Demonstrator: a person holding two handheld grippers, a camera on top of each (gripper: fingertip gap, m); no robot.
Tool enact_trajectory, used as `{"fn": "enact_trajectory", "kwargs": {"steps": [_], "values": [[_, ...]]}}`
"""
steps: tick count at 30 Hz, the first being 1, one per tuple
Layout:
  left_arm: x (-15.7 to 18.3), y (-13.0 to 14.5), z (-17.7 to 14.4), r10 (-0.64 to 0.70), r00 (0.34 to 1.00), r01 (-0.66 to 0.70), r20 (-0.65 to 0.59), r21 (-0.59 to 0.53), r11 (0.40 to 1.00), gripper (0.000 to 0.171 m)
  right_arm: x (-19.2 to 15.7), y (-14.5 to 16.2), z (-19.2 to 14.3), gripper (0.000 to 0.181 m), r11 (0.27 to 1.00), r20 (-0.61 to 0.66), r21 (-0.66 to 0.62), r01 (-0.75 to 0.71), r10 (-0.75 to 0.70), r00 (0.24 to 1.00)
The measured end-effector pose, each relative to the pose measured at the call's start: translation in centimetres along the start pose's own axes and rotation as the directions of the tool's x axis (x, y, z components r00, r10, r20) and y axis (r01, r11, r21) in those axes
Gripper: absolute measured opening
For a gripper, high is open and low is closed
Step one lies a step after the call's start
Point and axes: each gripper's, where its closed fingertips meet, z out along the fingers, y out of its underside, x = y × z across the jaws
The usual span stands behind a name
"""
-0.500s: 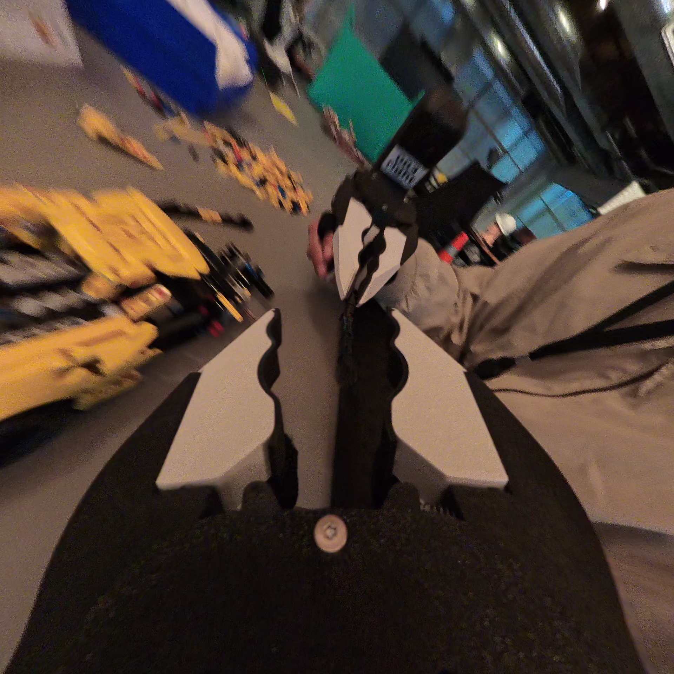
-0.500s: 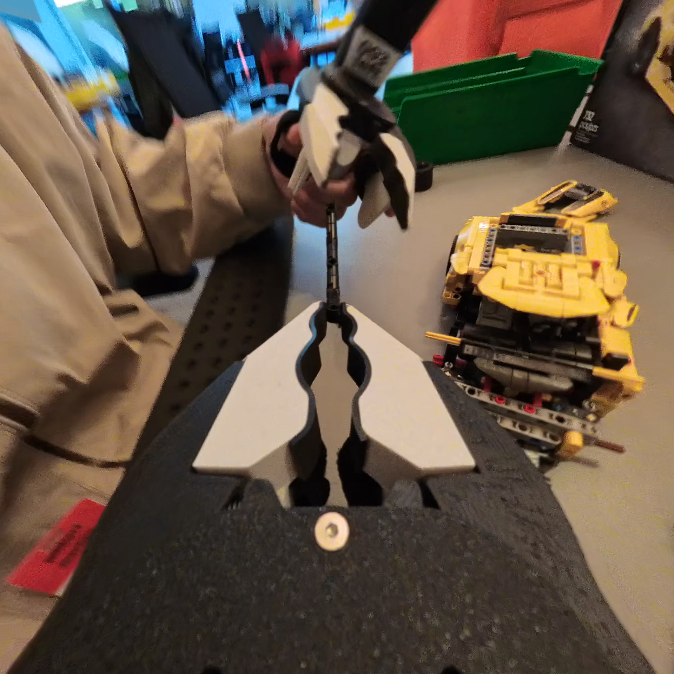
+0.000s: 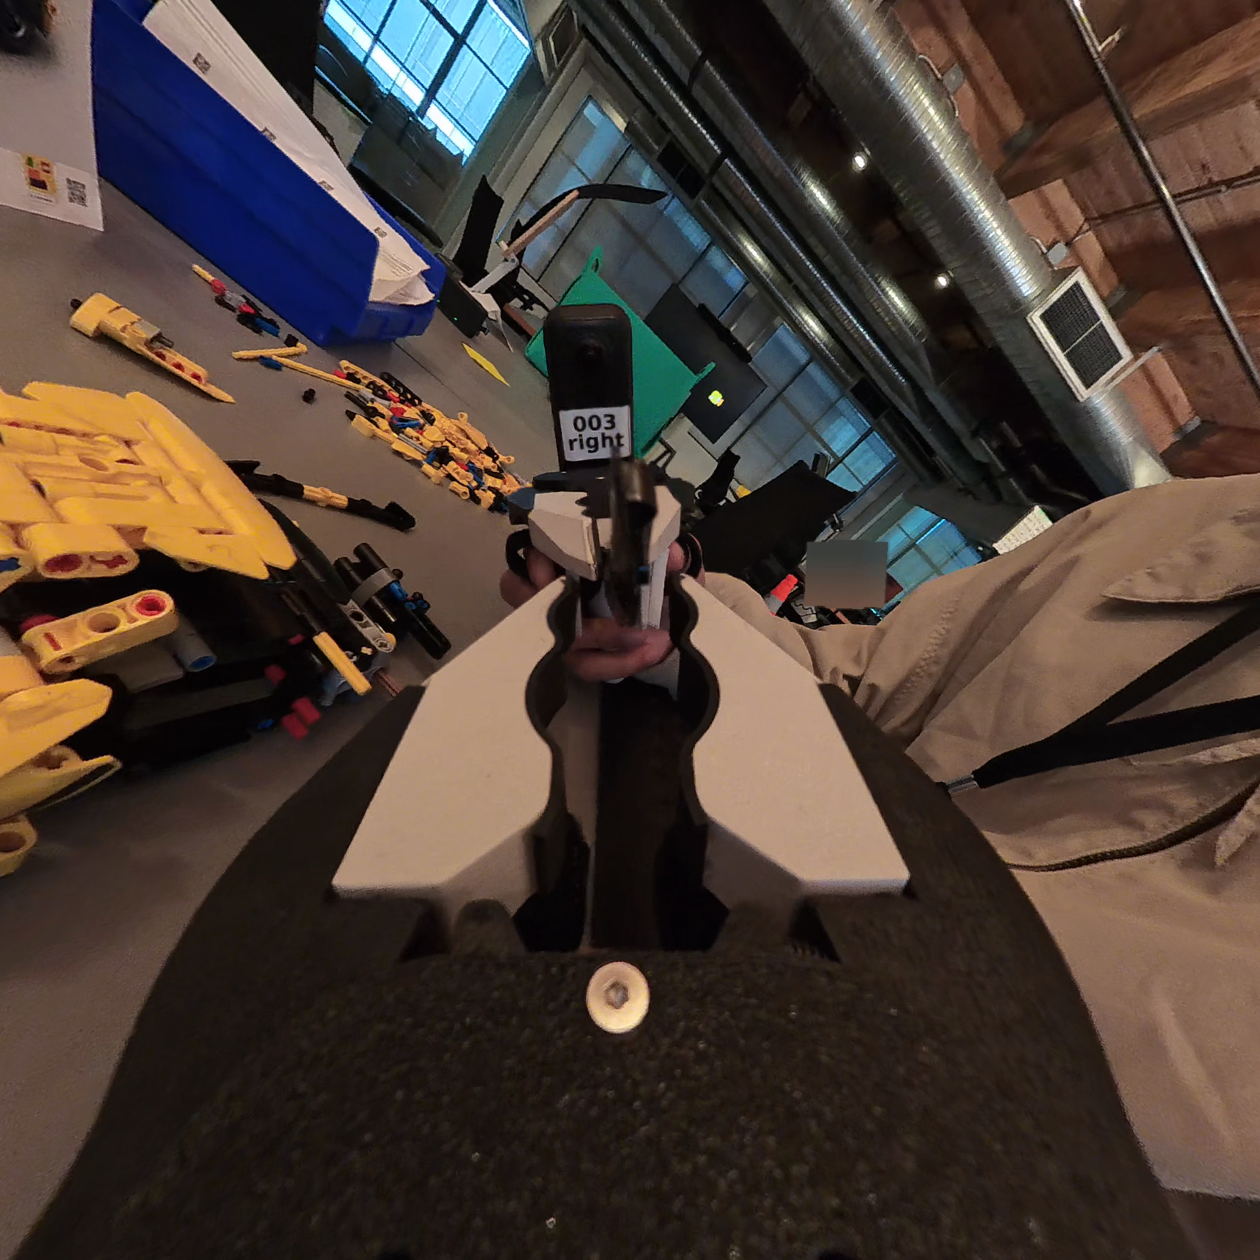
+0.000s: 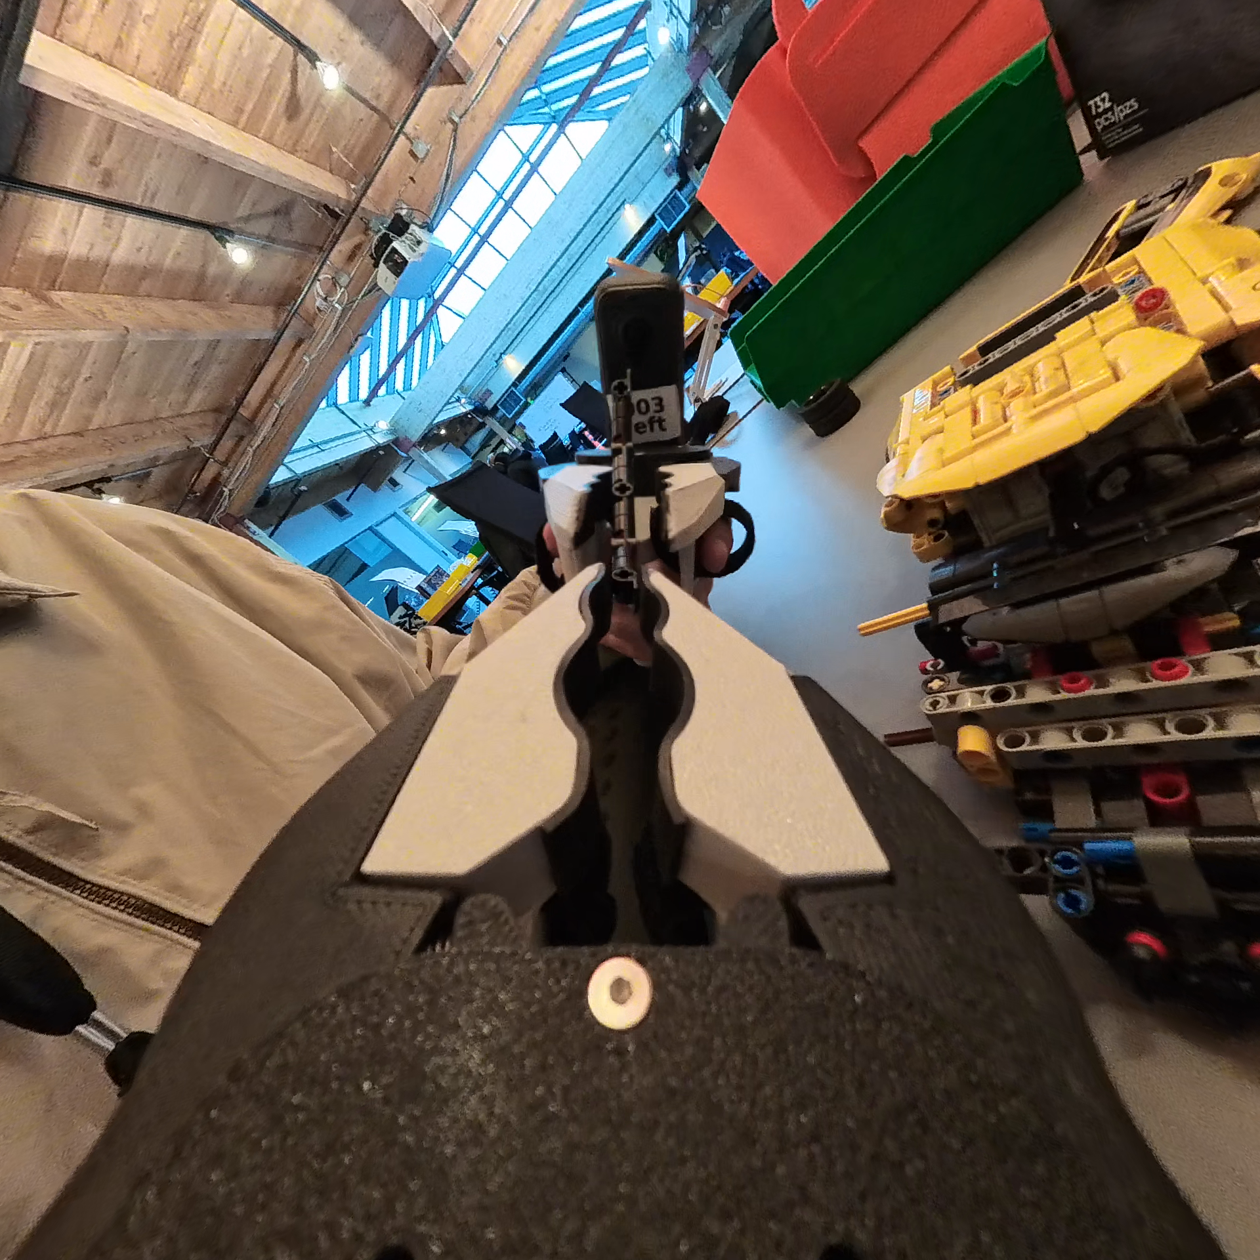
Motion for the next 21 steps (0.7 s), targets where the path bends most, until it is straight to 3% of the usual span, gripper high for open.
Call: {"fn": "enact_trajectory", "kwargs": {"steps": [5,12,21], "values": [[-0.1,1.0,0.4,0.02,1.0,-0.019,0.016,-0.047,0.999,0.007,0.1,0.7,0.4,0.005,0.999,-0.014,-0.04,0.015,-0.015,1.0],[0.1,2.4,0.0,0.11,0.994,-0.105,0.027,-0.146,0.984,0.006,-0.2,2.2,0.5,0.005,0.992,-0.005,-0.122,-0.022,0.021,1.0],[1.7,4.2,0.6,0.256,0.967,-0.253,-0.019,-0.224,0.941,0.006,-1.7,3.5,-0.6,0.006,0.963,-0.015,-0.264,0.061,-0.067,0.998]]}}
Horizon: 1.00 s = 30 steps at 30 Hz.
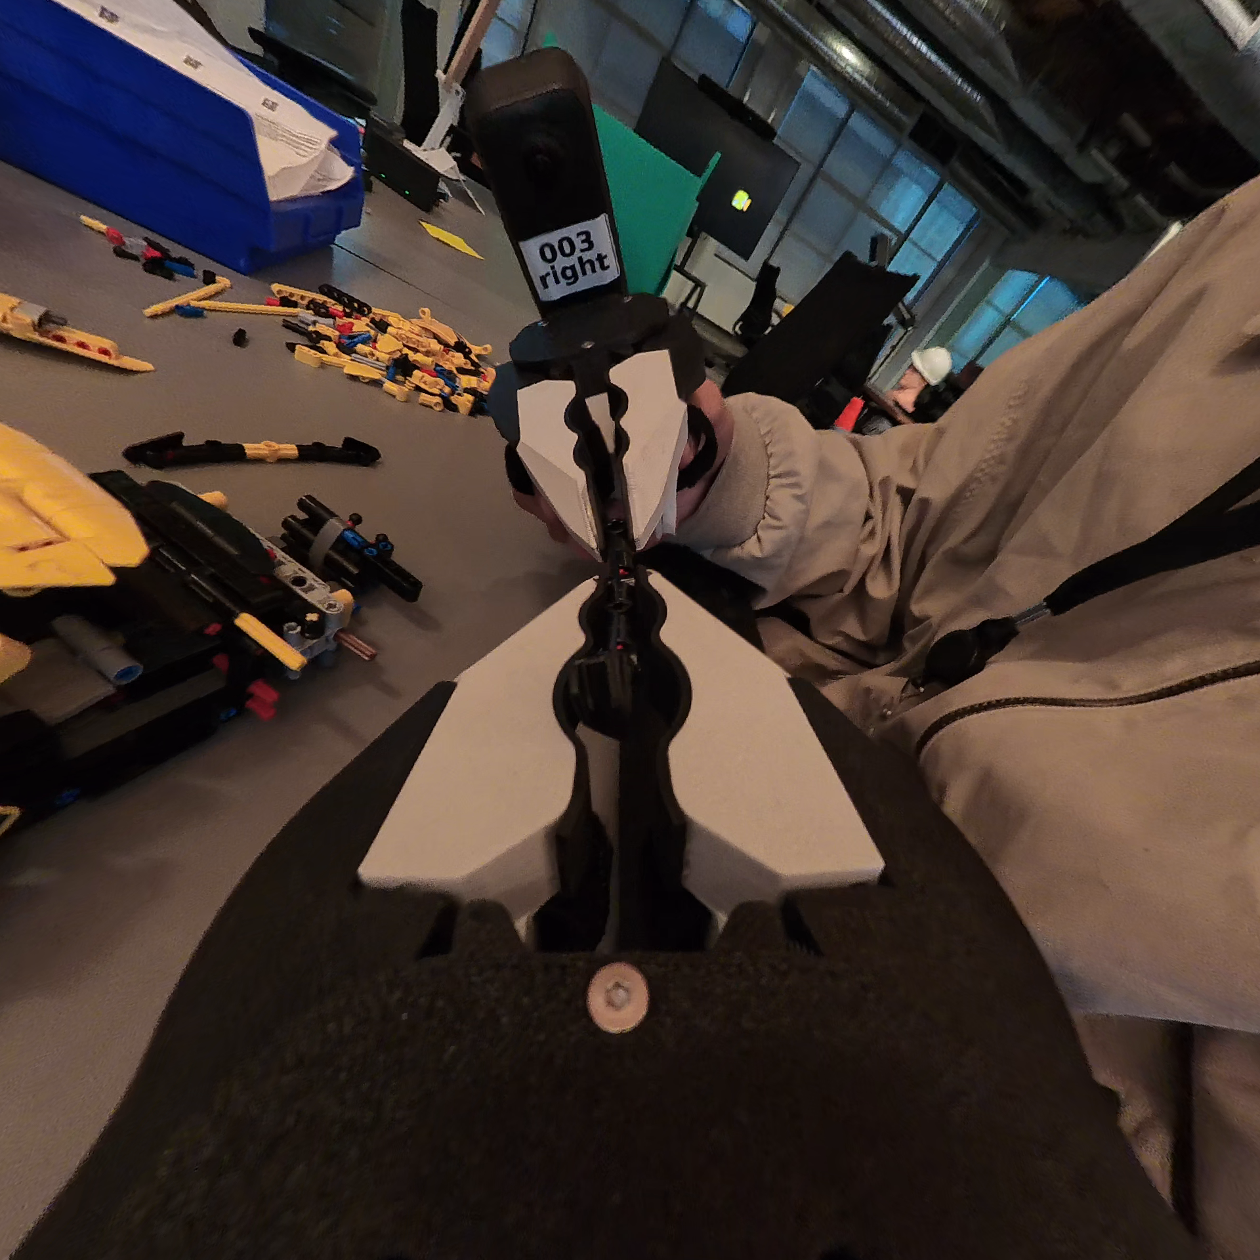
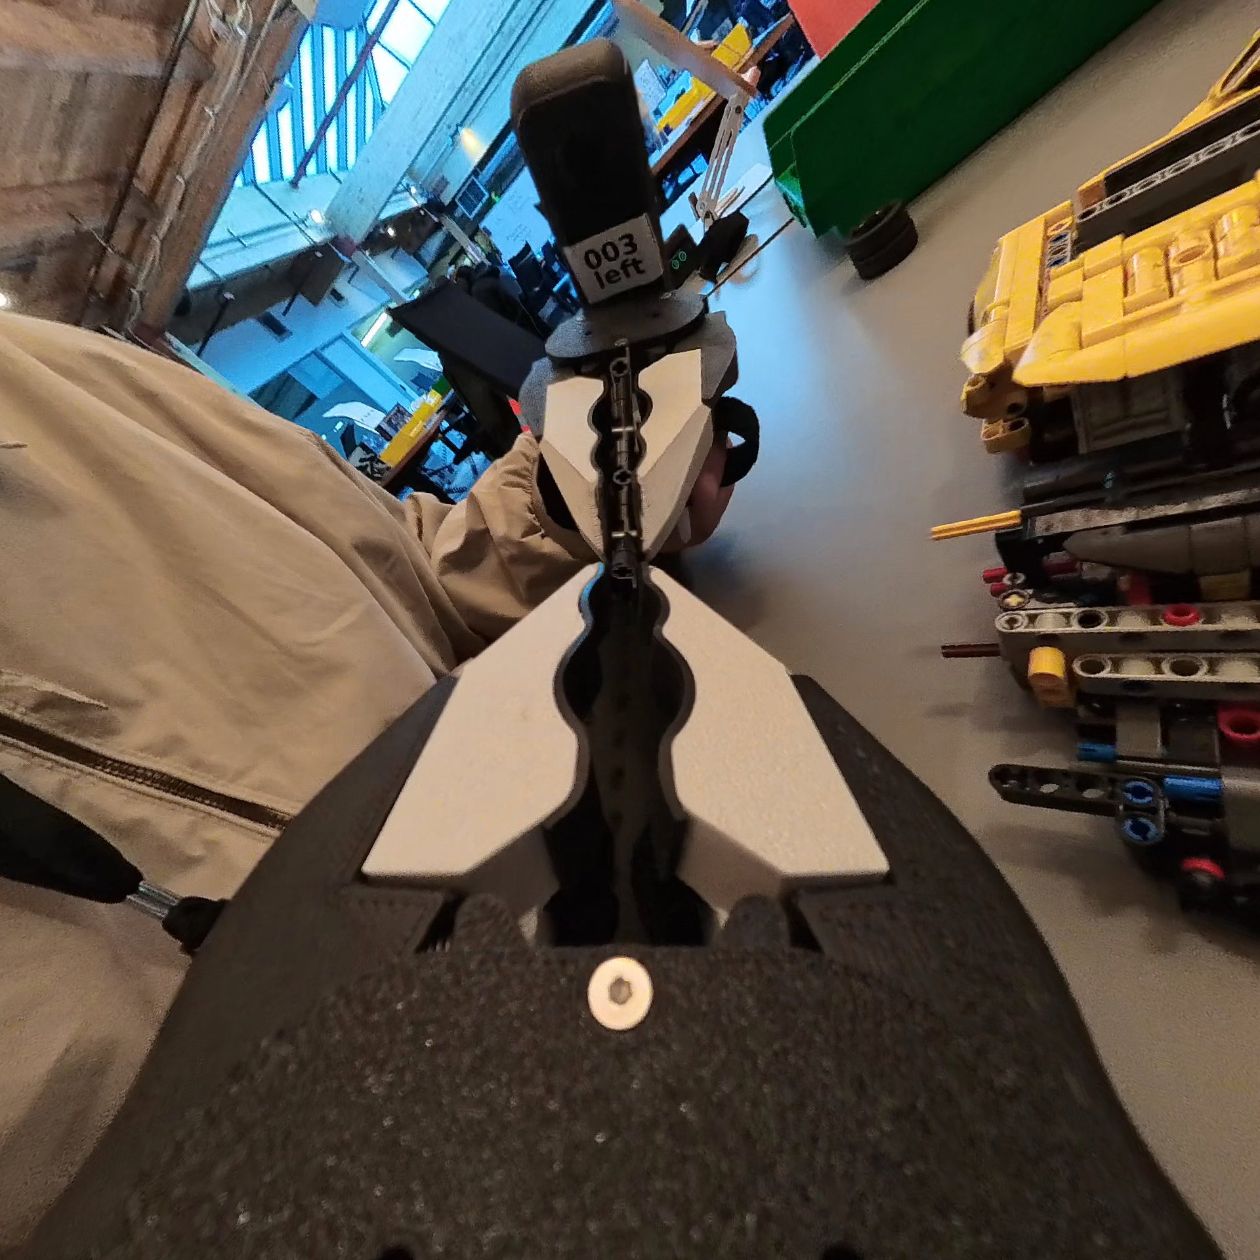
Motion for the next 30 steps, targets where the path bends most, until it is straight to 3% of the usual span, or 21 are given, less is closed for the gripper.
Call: {"fn": "enact_trajectory", "kwargs": {"steps": [3,6,9,11,13,15,17,21,23,25,27,30], "values": [[0.2,-0.3,-0.8,0.031,1.0,-0.031,0.004,0.026,0.999,0.006,-0.2,-0.3,-0.7,0.006,0.999,-0.017,0.014,0.031,-0.031,0.999],[-1.0,-2.8,-6.9,0.0,0.997,-0.018,0.077,0.242,0.97,0.006,2.2,-4.5,-10.3,0.005,0.958,-0.133,0.285,-0.002,0.041,0.99],[-0.6,-2.4,-6.5,0.017,0.998,-0.031,0.065,0.219,0.975,0.006,3.4,-4.0,-16.6,0.006,0.972,-0.327,0.208,0.105,-0.032,0.944],[-0.8,-2.9,-5.7,-0.013,0.999,0.003,0.043,0.23,0.973,0.006,8.1,-1.8,-22.4,0.006,0.991,-0.635,0.018,0.133,-0.091,0.767],[-0.9,-4.0,-5.3,-0.063,0.998,0.06,0.003,0.28,0.958,0.007,11.4,0.2,-27.4,0.006,0.995,-0.785,-0.064,0.079,-0.099,0.611],[-1.6,-4.2,-4.3,-0.085,0.996,0.072,0.035,0.277,0.958,0.007,13.4,1.6,-30.4,0.006,0.987,-0.855,-0.148,0.058,-0.157,0.495],[-2.0,-4.3,-3.3,-0.124,0.992,0.11,0.031,0.285,0.952,0.007,14.0,1.3,-32.0,0.009,0.979,-0.886,-0.168,0.113,-0.2,0.418],[-2.0,-4.3,-1.7,-0.131,0.991,0.115,0.039,0.283,0.952,0.007,12.6,-0.6,-34.2,0.02,0.976,-0.912,-0.073,0.205,-0.149,0.382],[-2.1,-3.9,-0.9,-0.139,0.989,0.124,0.043,0.26,0.958,0.007,12.1,-0.7,-34.8,0.018,0.974,-0.917,-0.052,0.221,-0.134,0.376],[-2.0,-3.7,-0.4,-0.137,0.99,0.124,0.037,0.245,0.962,0.007,11.1,-0.3,-32.6,0.024,0.98,-0.883,-0.064,0.186,-0.143,0.448],[-1.9,-3.6,-0.1,-0.121,0.992,0.108,0.043,0.228,0.968,0.006,8.2,-1.1,-26.4,0.02,0.97,-0.783,-0.057,0.235,-0.189,0.592],[-1.4,-3.5,0.1,-0.081,0.996,0.071,0.034,0.215,0.974,0.007,2.2,-2.0,-13.9,0.027,0.968,-0.442,0.123,0.219,-0.144,0.885]]}}
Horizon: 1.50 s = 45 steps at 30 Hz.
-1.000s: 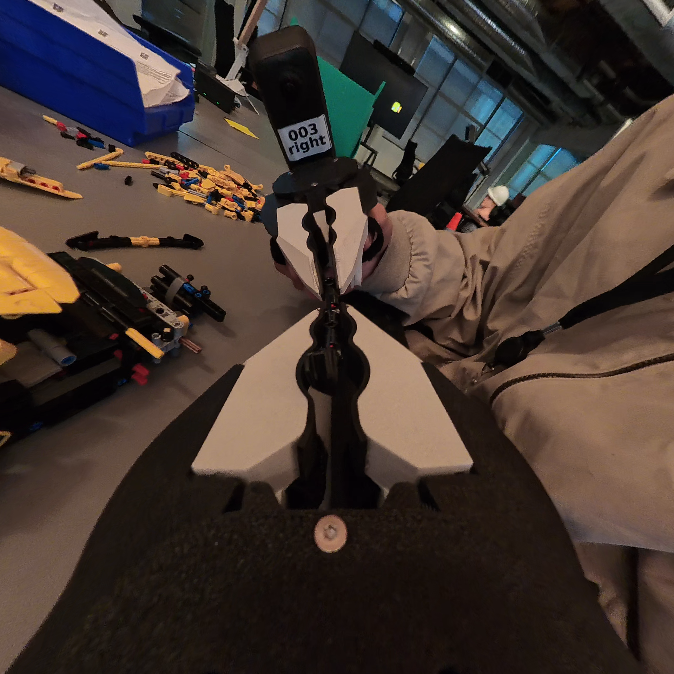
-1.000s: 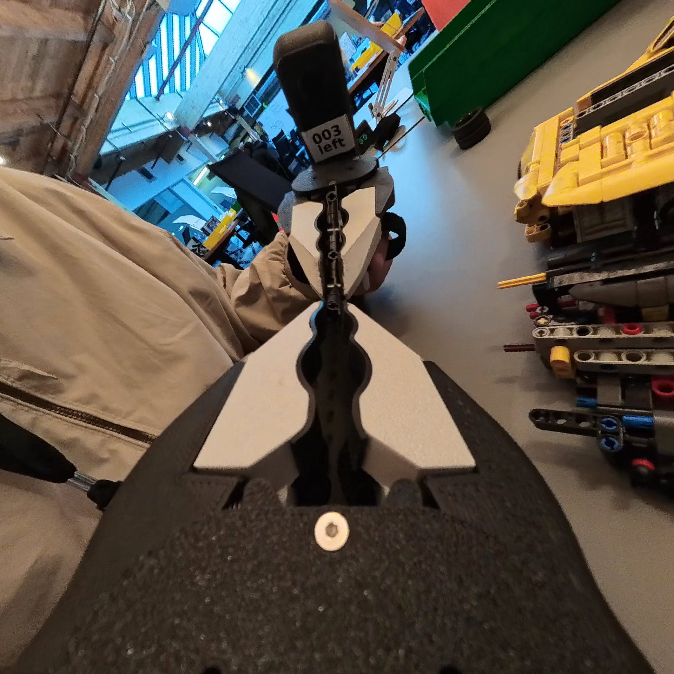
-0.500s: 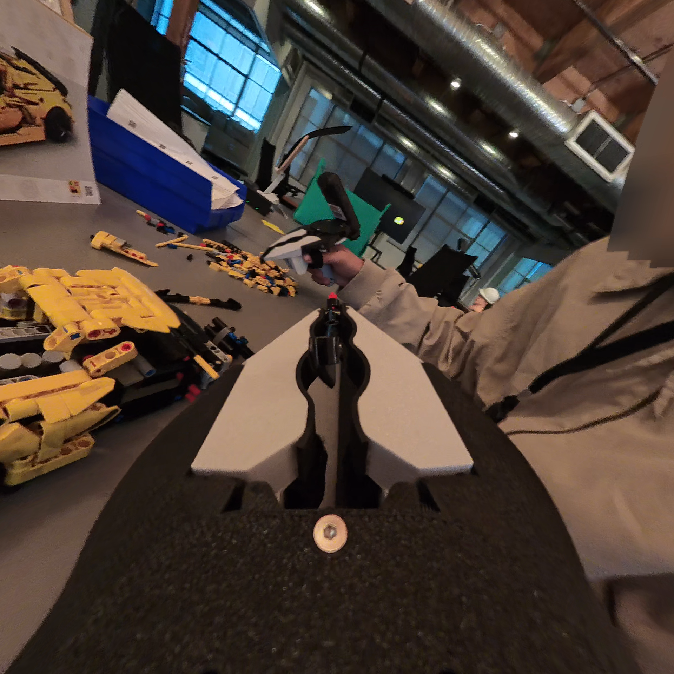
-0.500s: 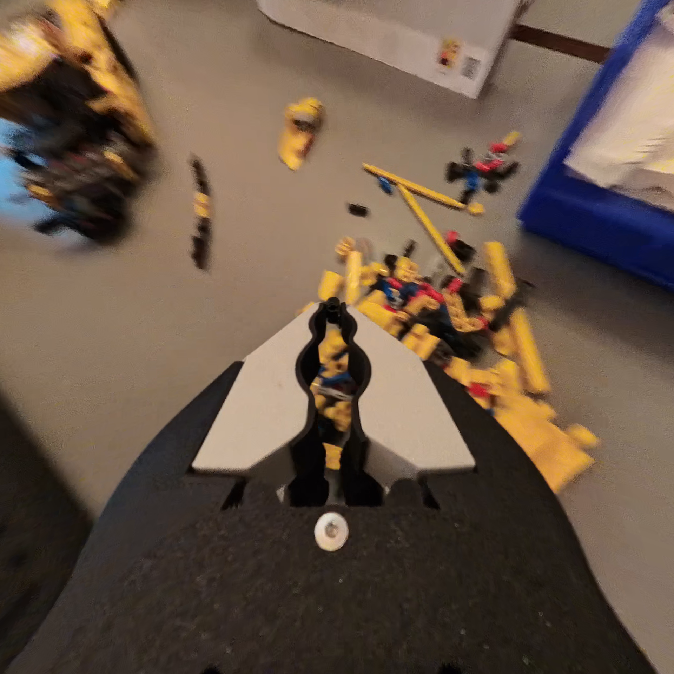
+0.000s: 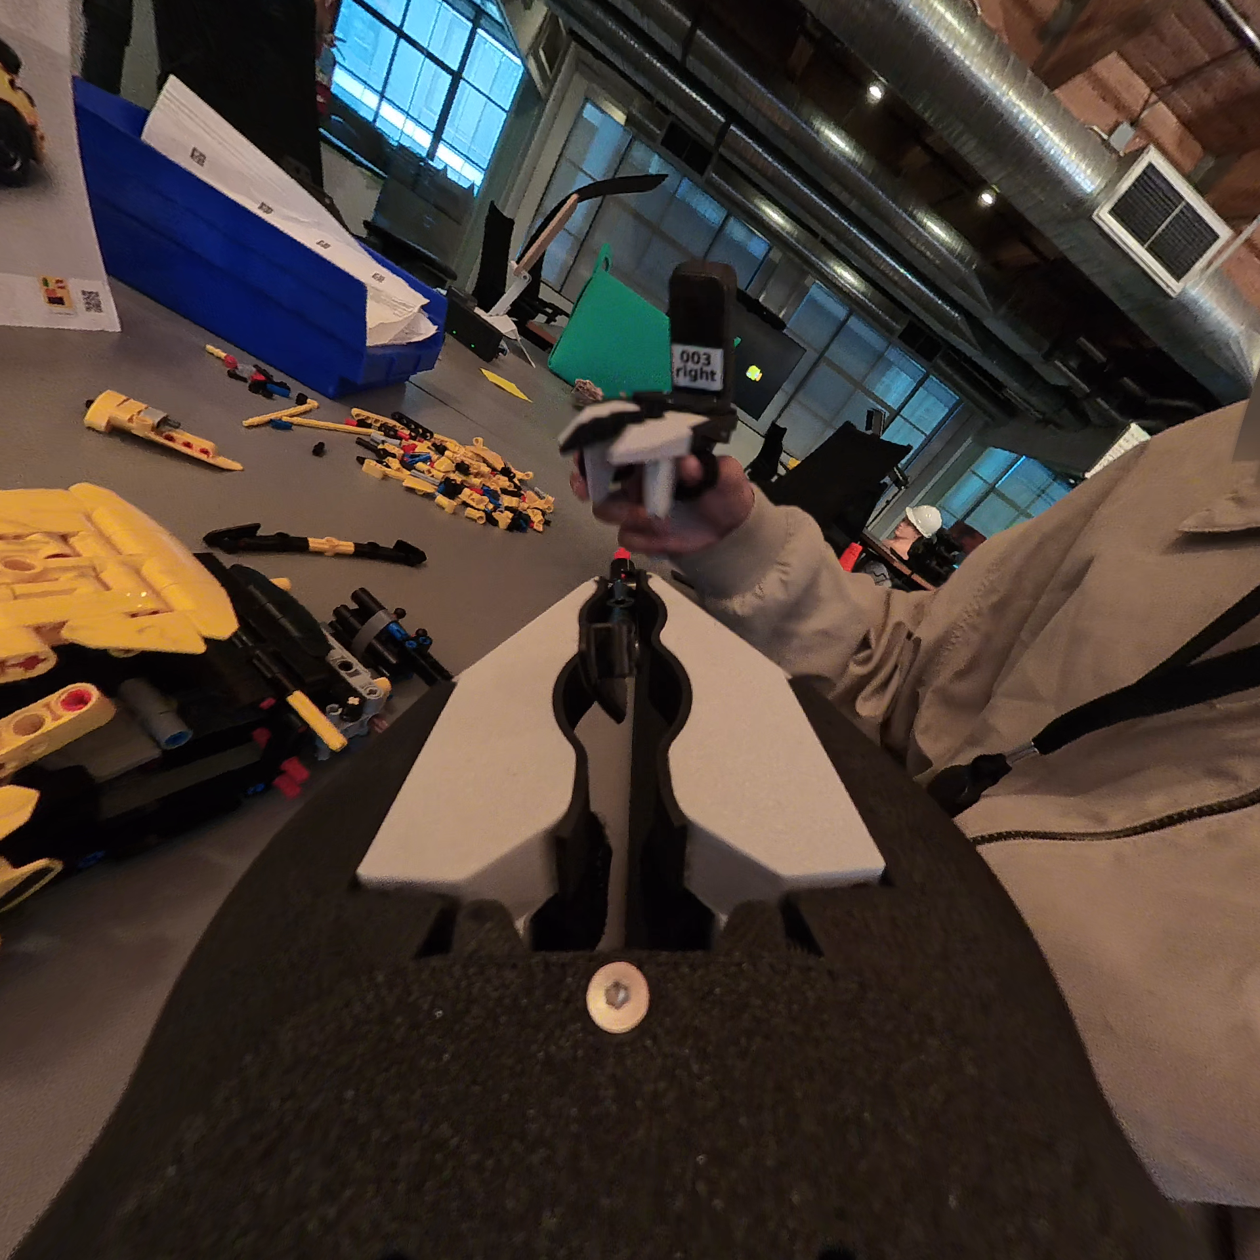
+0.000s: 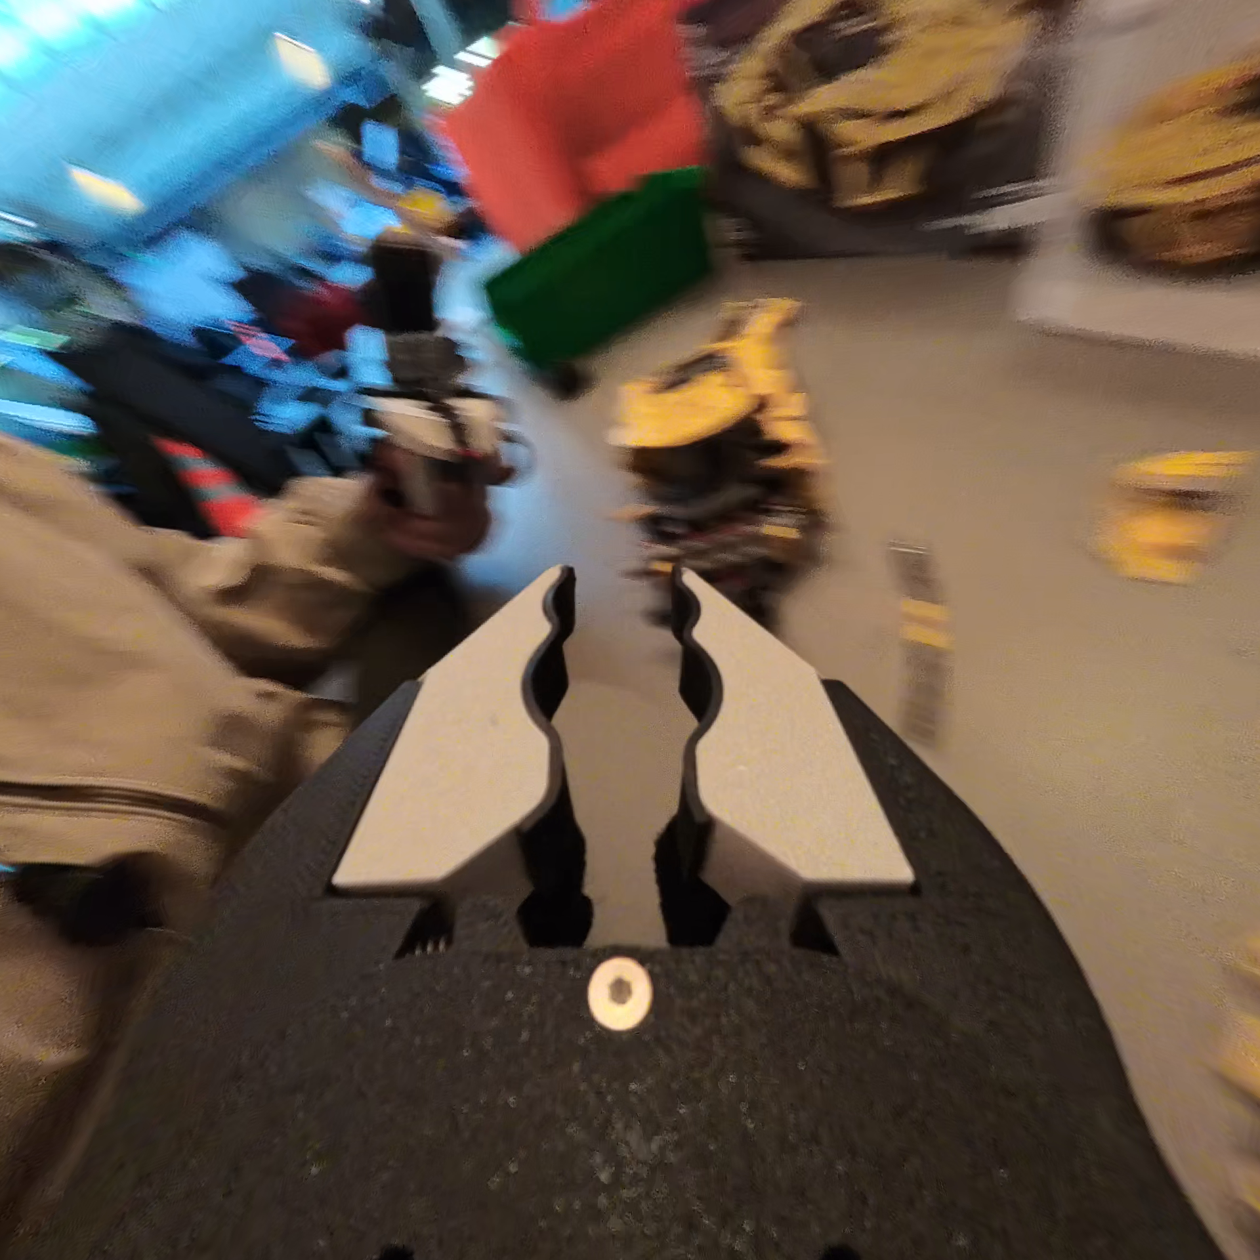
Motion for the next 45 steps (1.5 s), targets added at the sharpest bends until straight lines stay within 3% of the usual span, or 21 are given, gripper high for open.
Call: {"fn": "enact_trajectory", "kwargs": {"steps": [3,8,16,27,37,38,39,40,41,42,43,45], "values": [[0.3,0.4,0.0,0.046,0.999,-0.046,0.002,-0.023,0.999,0.007,-6.1,1.1,5.8,0.027,0.995,0.269,-0.002,-0.102,0.099,0.958],[0.9,1.1,0.2,0.088,0.996,-0.089,-0.005,-0.055,0.995,0.007,-7.6,0.9,9.6,0.023,0.987,0.344,0.056,-0.148,0.12,0.931],[1.0,1.6,0.5,0.1,0.995,-0.1,-0.007,-0.087,0.991,0.007,-7.8,1.5,10.5,0.004,0.996,0.336,0.037,-0.081,0.064,0.94],[1.2,2.2,0.6,0.097,0.995,-0.099,-0.019,-0.116,0.988,0.007,-8.0,1.8,10.4,0.003,0.992,0.373,0.007,-0.123,0.111,0.921],[1.8,2.4,0.6,0.242,0.97,-0.24,-0.003,-0.15,0.959,0.007,-8.4,2.1,9.8,0.002,0.997,0.404,-0.011,-0.079,0.077,0.911],[1.9,1.8,0.2,0.24,0.971,-0.239,0.0,-0.114,0.964,0.007,-8.1,1.7,9.4,0.002,0.996,0.404,0.008,-0.084,0.074,0.912],[2.2,-0.8,-1.8,0.213,0.977,-0.213,0.003,0.039,0.976,0.007,-6.2,0.2,7.7,0.002,0.987,0.371,0.096,-0.127,0.083,0.925],[2.1,-4.2,-5.5,0.149,0.989,-0.144,-0.004,0.244,0.959,0.006,-3.7,-1.1,5.0,0.002,0.969,0.345,0.167,-0.183,0.116,0.931],[1.4,-6.3,-9.3,0.103,0.995,-0.1,0.013,0.377,0.921,0.006,-1.4,-1.8,2.0,0.001,0.953,0.308,0.226,-0.204,0.129,0.943],[0.9,-6.8,-11.3,0.101,0.994,-0.113,0.051,0.413,0.904,0.006,0.2,-1.5,-0.1,0.002,0.963,0.238,0.218,-0.158,0.105,0.966],[0.7,-6.3,-11.2,0.116,0.991,-0.135,0.073,0.369,0.919,0.006,1.7,-0.8,-1.6,0.002,0.981,0.148,0.171,-0.093,0.068,0.987],[0.6,-4.1,-8.2,0.113,0.993,-0.121,0.045,0.234,0.965,0.006,6.7,1.1,-4.3,0.002,0.999,-0.117,0.022,0.024,-0.022,0.993]]}}
